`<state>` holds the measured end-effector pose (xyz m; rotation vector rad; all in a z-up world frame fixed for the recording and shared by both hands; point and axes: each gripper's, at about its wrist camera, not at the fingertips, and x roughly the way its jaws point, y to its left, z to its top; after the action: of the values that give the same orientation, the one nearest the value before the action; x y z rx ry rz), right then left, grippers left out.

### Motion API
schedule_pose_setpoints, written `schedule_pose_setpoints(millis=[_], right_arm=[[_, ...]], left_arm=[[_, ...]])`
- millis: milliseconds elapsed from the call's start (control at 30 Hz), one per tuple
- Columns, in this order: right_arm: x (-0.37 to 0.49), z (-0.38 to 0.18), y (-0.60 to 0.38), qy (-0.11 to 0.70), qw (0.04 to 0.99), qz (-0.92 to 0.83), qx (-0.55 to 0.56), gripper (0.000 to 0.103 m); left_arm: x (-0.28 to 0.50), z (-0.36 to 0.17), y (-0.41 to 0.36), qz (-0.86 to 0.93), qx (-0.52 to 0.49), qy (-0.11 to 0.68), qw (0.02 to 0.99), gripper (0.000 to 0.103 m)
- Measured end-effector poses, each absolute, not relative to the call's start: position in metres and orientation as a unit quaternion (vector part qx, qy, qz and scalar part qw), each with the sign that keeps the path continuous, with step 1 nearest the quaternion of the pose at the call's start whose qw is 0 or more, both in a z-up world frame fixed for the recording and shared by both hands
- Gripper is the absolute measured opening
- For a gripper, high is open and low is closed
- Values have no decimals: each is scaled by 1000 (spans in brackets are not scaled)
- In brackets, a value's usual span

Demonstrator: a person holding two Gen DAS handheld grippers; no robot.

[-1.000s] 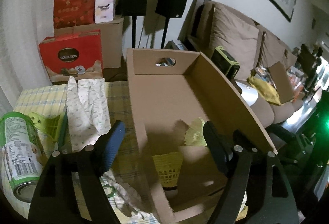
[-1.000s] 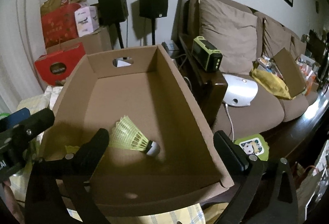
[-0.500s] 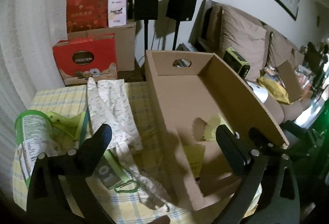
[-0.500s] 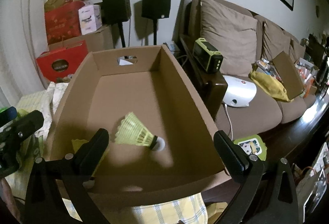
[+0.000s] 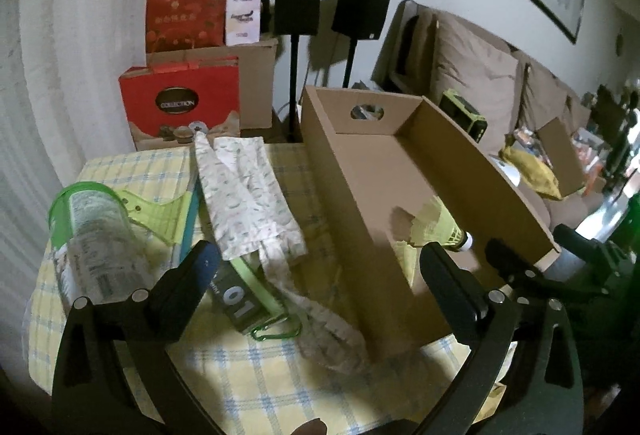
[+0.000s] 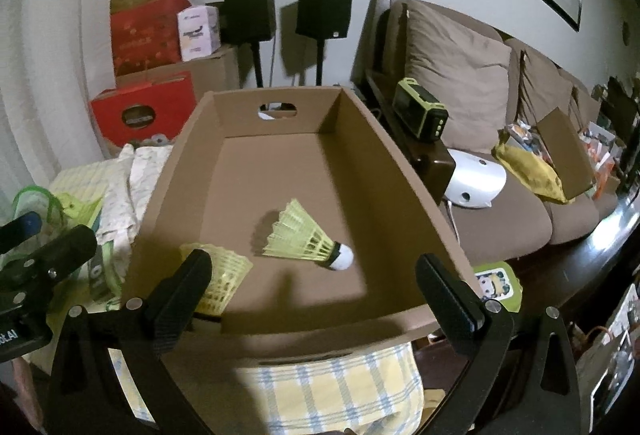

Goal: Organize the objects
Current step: 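Withdraw both grippers from the box back over the table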

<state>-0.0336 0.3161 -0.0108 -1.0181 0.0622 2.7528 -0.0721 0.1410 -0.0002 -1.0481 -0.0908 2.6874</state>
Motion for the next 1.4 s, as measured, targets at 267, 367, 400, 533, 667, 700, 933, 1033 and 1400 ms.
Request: schedule_pose_setpoints(millis=[267,367,400,533,667,700,933,1033,1400], right_arm=[[-26,-7,297,18,99,935,-340,103],[-24,-5,291,21,97,936,-337,103],[-23,-4,289,20,96,936,-337,103],[-20,-2,280,17,94,938,-334,103],[-19,0,273,17,90,939,-332,103],[-18,1,271,17,90,939,-332,103],[-16,6,257,16,83,942,-326,103],[-15,9,250,14,79,943,-324,103],[-17,16,228,8,63,946,-318,103]], left_arm=[[-61,6,124,927,-356,-27,118,101],[-58,6,117,927,-356,-29,115,101],[-56,5,114,927,-356,-29,114,101],[-53,6,104,928,-355,-31,109,101],[-49,9,93,932,-346,-33,101,100],[-48,11,90,933,-344,-33,99,100],[-42,16,71,937,-337,-36,81,100],[-40,16,66,938,-337,-31,73,100],[-35,19,39,940,-335,-37,50,100]])
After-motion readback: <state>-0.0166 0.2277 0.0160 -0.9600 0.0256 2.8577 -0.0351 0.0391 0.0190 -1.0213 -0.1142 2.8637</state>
